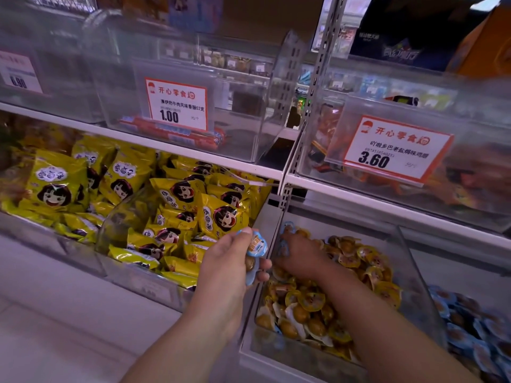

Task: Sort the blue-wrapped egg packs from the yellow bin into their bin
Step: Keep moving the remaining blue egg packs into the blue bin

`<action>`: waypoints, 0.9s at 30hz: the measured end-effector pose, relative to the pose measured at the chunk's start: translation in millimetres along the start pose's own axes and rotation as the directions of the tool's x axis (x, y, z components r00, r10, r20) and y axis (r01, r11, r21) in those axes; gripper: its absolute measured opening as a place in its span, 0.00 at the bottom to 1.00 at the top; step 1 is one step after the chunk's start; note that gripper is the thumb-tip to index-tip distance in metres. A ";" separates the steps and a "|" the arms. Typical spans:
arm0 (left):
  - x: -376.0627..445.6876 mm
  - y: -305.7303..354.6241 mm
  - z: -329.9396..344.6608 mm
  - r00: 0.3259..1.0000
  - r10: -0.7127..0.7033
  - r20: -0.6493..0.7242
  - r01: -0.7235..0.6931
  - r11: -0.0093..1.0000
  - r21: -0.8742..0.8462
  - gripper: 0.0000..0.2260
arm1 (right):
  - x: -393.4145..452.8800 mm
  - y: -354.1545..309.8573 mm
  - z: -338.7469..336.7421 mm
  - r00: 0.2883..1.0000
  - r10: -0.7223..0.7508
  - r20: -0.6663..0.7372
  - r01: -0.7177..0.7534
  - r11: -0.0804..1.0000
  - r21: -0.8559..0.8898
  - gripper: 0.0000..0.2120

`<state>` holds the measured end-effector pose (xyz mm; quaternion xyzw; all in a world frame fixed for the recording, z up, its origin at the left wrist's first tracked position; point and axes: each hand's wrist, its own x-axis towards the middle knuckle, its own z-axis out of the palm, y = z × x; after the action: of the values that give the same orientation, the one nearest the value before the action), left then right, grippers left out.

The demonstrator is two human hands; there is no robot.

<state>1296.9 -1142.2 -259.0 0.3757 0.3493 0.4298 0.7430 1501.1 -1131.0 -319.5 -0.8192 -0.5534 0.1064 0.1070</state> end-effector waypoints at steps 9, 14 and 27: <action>0.3 -2.9 0.0 0.995 0.080 0.052 -0.082 0.996 0.041 0.09 | -34.0 18.1 -27.8 0.978 0.143 -0.155 -0.005 0.750 0.661 0.06; -12.1 -14.7 16.2 0.949 0.238 0.209 -0.286 0.925 0.248 0.08 | -88.4 33.0 -50.9 0.943 0.332 0.007 -0.008 0.004 1.000 0.10; -48.0 -111.5 114.5 0.636 0.358 0.683 -0.753 0.480 0.450 0.17 | -187.1 49.0 -75.1 0.929 0.295 0.224 -0.086 -0.415 0.905 0.22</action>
<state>1416.7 -1253.8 -291.1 0.8211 0.1305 0.3738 0.4111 1498.1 -1327.0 -251.7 -0.4568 -0.0574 0.4793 0.7472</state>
